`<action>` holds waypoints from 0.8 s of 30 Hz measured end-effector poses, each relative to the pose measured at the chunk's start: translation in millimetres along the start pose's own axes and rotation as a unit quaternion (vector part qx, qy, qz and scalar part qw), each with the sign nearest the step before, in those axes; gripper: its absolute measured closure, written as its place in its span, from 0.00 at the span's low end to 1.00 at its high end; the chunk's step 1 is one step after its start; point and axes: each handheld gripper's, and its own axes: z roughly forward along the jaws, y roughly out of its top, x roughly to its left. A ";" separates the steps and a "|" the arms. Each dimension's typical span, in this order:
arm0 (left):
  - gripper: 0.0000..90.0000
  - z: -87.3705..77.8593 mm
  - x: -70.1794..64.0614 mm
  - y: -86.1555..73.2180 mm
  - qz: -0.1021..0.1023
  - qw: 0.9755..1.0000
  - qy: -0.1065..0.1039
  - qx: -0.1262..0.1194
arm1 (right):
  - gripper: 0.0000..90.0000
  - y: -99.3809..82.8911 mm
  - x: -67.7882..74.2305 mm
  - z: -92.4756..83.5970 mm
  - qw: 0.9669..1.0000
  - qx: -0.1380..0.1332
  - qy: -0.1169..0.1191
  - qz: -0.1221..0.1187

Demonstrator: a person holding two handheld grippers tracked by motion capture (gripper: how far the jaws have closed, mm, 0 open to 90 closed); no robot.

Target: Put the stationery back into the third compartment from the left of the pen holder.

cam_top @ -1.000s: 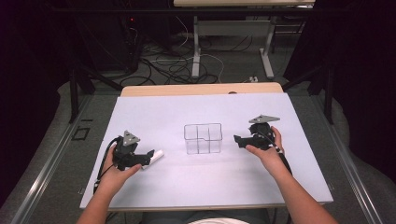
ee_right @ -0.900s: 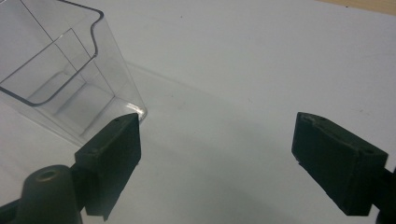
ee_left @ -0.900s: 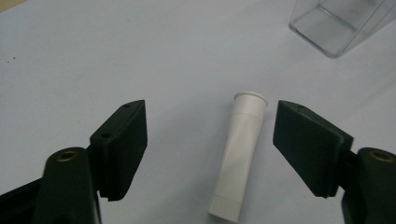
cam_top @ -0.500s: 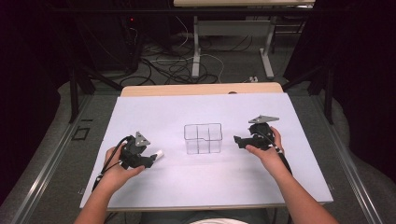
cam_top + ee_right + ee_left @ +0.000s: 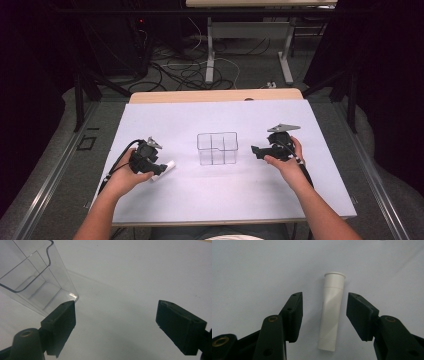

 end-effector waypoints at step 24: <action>0.64 11.0 -4.8 -5.0 0.012 0.999 -0.013 0.049 | 0.18 -2.6 -1.5 -0.5 1.000 0.000 0.002 0.006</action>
